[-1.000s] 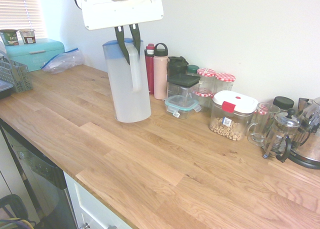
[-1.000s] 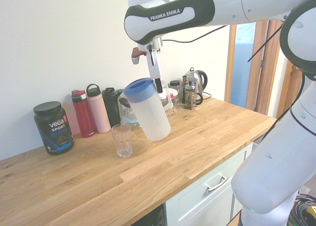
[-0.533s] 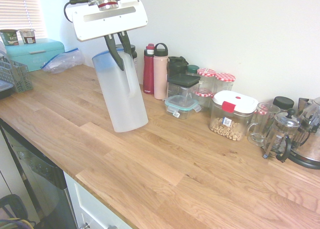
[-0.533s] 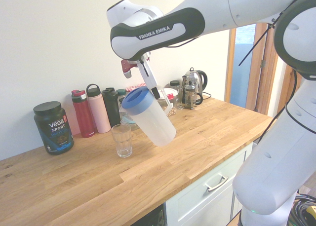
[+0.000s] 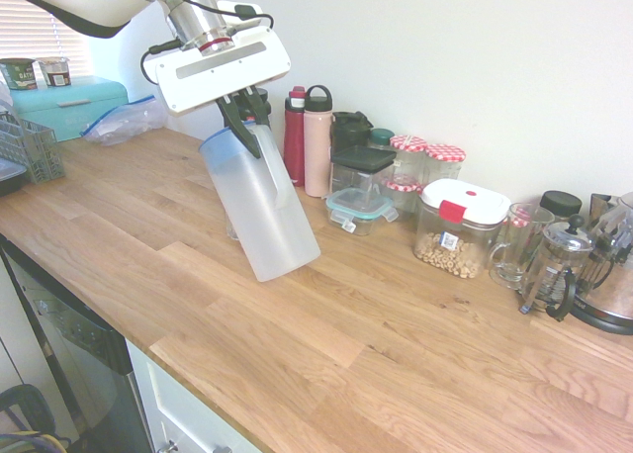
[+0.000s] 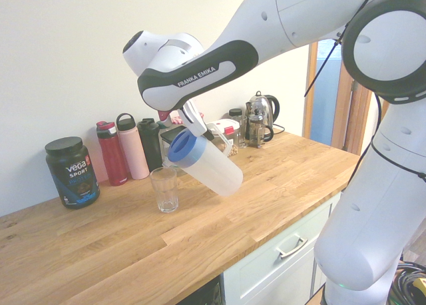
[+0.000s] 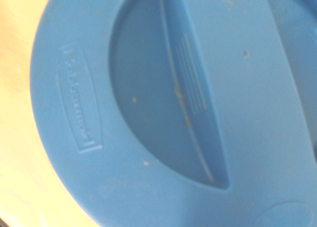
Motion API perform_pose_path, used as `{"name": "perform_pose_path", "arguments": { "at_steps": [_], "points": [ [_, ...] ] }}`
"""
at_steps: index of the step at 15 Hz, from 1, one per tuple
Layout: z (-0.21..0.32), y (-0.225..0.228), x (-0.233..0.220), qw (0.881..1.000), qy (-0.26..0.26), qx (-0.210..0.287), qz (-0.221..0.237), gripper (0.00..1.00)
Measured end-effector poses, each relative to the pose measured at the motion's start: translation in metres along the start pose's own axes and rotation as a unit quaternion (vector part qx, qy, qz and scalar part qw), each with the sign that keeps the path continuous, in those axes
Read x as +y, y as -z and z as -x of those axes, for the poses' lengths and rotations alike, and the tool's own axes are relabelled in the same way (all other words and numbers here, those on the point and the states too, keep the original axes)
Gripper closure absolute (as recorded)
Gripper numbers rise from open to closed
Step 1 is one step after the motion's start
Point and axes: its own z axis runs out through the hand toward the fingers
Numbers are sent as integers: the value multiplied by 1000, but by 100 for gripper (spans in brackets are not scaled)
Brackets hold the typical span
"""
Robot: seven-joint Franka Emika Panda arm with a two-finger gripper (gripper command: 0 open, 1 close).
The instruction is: Pour me some water
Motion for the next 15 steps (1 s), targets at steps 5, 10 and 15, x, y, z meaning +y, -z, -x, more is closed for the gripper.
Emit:
{"name": "perform_pose_path", "arguments": {
  "at_steps": [5, 10, 15],
  "points": [
    [-17, -5, -13, 1000, 5, -8, 18, 100],
    [-21, -6, -16, 999, 8, -9, 38, 100],
    [-24, -4, -18, 999, 5, -6, 49, 100]
  ]
}}
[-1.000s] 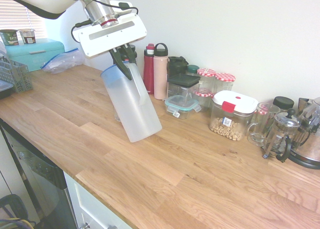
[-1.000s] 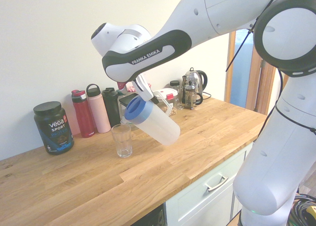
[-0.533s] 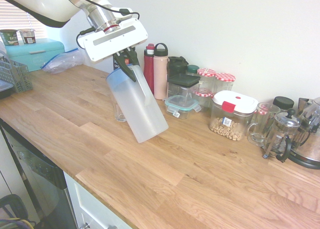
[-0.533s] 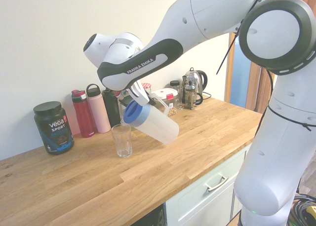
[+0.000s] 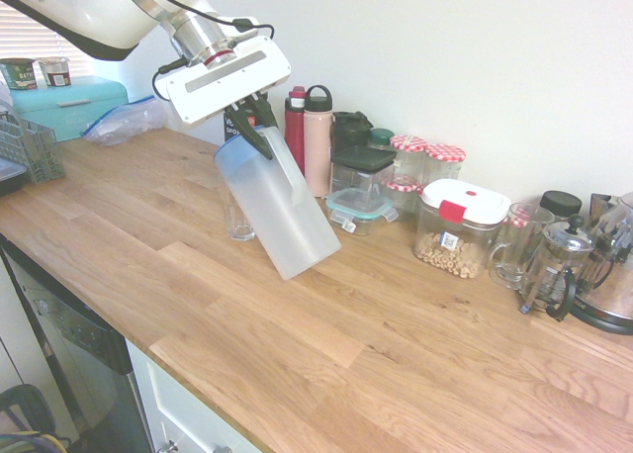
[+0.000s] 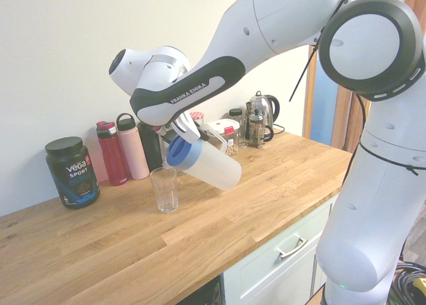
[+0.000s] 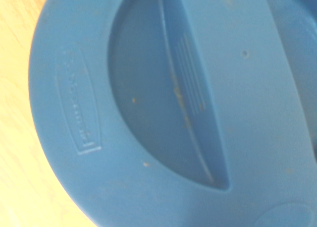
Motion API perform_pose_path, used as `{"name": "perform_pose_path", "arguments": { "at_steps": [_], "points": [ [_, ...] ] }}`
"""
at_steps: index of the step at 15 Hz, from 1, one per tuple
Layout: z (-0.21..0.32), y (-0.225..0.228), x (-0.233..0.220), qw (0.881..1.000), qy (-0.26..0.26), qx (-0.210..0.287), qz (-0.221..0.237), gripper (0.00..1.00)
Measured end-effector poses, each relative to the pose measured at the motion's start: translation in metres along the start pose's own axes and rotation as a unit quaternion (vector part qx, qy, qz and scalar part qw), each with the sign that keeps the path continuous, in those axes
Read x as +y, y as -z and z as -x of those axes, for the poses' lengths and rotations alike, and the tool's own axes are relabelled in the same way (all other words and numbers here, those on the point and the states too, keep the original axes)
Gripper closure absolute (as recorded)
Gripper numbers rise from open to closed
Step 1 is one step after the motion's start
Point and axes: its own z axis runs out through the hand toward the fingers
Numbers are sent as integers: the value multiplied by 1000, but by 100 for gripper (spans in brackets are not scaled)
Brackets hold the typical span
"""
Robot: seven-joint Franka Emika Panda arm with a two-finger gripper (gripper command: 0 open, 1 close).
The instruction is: Pour me some water
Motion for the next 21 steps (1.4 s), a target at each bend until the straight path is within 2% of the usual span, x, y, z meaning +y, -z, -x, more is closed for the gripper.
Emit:
{"name": "perform_pose_path", "arguments": {
  "at_steps": [6, 9, 11, 13, 17, 21],
  "points": [
    [-2, 3, 11, 1000, -13, 8, -8, 100],
    [11, 10, 52, 995, -65, 29, -67, 100],
    [36, 4, 100, 986, -107, 42, -119, 100],
    [58, -17, 145, 972, -153, 55, -171, 100],
    [89, -80, 197, 932, -253, 56, -255, 100],
    [110, -133, 209, 889, -355, 22, -288, 100]
  ]
}}
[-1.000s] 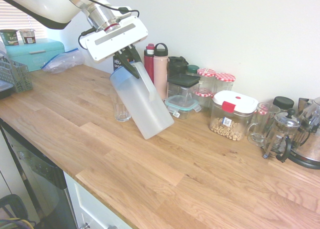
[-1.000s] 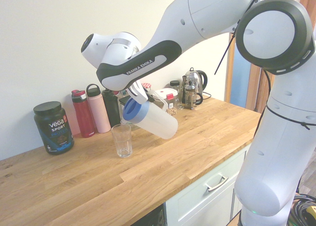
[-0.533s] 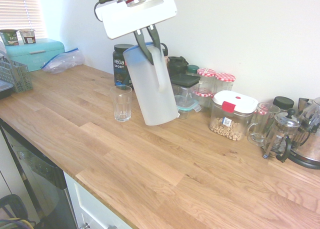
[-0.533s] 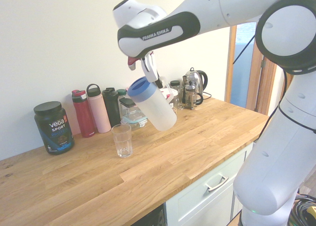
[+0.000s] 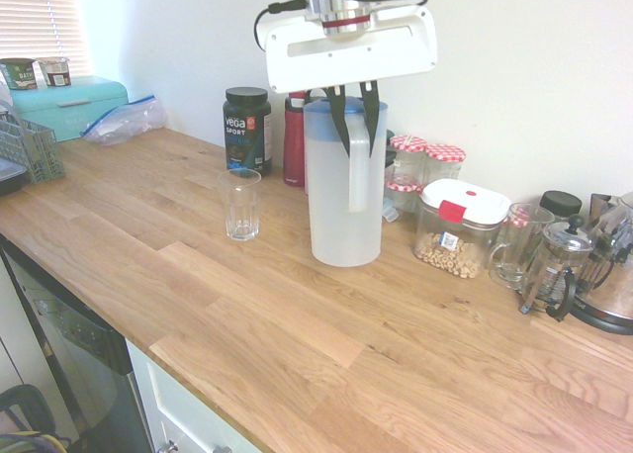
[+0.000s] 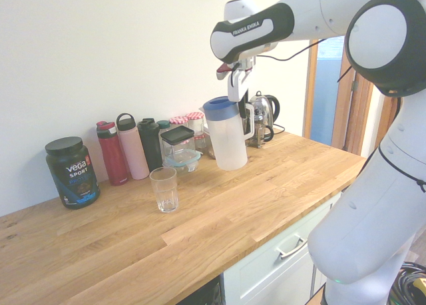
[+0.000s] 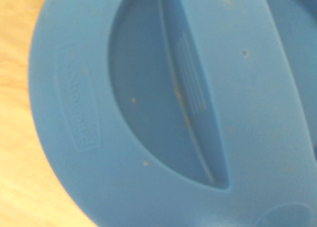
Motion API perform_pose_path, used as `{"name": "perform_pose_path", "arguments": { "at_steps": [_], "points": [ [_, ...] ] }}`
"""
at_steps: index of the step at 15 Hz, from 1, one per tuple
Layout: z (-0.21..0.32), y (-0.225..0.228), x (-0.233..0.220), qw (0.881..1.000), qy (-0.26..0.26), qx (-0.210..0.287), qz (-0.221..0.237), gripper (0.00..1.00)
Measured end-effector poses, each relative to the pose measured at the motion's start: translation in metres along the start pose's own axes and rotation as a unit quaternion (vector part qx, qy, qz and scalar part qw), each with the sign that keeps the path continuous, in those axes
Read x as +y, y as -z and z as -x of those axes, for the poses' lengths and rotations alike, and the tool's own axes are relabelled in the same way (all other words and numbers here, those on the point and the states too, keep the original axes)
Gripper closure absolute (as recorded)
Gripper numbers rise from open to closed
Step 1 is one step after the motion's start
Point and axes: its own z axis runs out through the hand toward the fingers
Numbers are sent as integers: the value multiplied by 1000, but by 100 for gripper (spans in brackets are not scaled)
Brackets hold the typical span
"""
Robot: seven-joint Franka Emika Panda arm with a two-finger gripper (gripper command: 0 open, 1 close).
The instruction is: Pour me some water
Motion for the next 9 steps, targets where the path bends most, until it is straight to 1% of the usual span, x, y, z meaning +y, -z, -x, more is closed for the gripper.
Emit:
{"name": "perform_pose_path", "arguments": {
  "at_steps": [2, 4, 6, 9],
  "points": [
    [3, -18, 18, 998, -59, -5, -3, 100],
    [5, -27, 31, 993, -117, -9, -10, 100],
    [4, -31, 39, 984, -174, -10, -21, 100],
    [0, -38, 51, 966, -259, -2, -29, 100]
  ]
}}
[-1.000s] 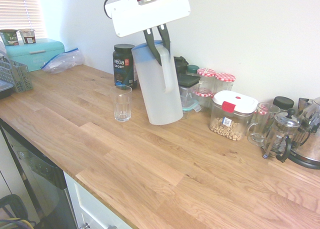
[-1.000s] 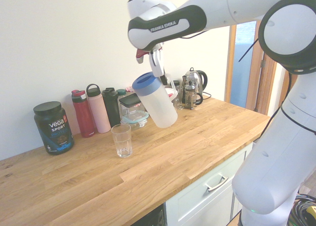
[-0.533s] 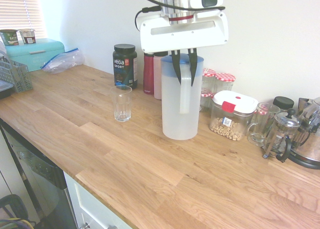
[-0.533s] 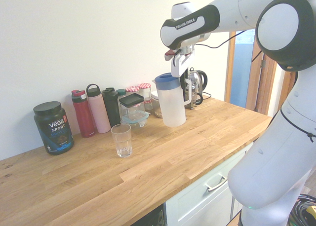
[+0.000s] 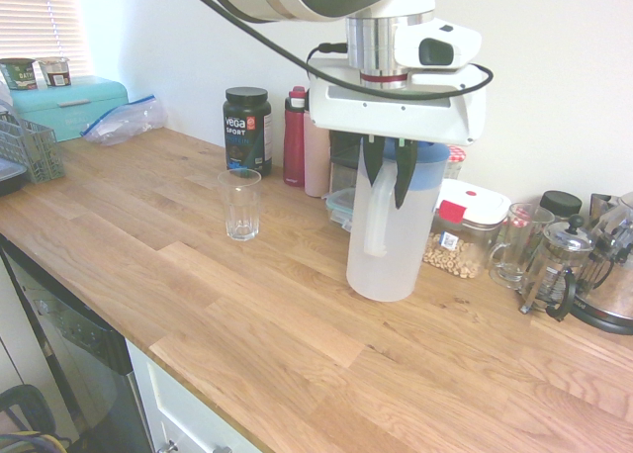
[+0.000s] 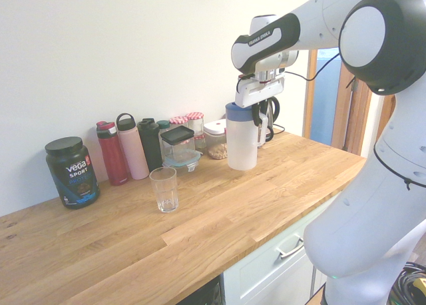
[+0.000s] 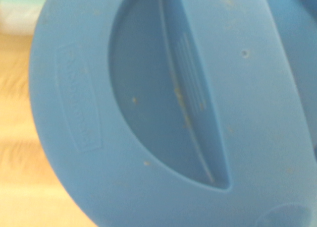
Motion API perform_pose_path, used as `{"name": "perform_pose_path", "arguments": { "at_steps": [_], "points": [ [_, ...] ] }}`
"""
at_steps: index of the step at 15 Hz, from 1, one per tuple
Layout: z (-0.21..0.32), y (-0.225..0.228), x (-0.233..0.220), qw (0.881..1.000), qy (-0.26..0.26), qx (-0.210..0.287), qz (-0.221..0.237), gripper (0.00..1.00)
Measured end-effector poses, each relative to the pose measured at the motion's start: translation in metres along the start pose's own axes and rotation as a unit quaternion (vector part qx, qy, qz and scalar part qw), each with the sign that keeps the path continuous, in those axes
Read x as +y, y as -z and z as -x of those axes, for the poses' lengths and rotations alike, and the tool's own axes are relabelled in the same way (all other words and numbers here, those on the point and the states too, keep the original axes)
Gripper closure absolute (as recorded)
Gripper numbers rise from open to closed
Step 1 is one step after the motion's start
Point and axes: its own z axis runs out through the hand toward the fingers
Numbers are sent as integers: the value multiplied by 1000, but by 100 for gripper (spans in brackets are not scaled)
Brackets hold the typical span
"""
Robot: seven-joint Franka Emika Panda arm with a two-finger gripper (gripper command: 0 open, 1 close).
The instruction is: Pour me some water
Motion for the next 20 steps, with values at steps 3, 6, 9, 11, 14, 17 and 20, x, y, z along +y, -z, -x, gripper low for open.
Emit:
{"name": "perform_pose_path", "arguments": {
  "at_steps": [3, 6, 9, 11, 14, 17, 20],
  "points": [
    [1, -15, 7, 999, -45, -3, 8, 100],
    [4, -22, 10, 999, -44, -5, 19, 100],
    [3, -22, 8, 999, -39, 6, 25, 100],
    [5, -26, 6, 999, -36, 13, 25, 100],
    [8, -30, 5, 999, -35, 14, 25, 100],
    [10, -34, 3, 999, -40, 13, 25, 0],
    [10, -35, 3, 999, -44, 12, 26, 0]
  ]
}}
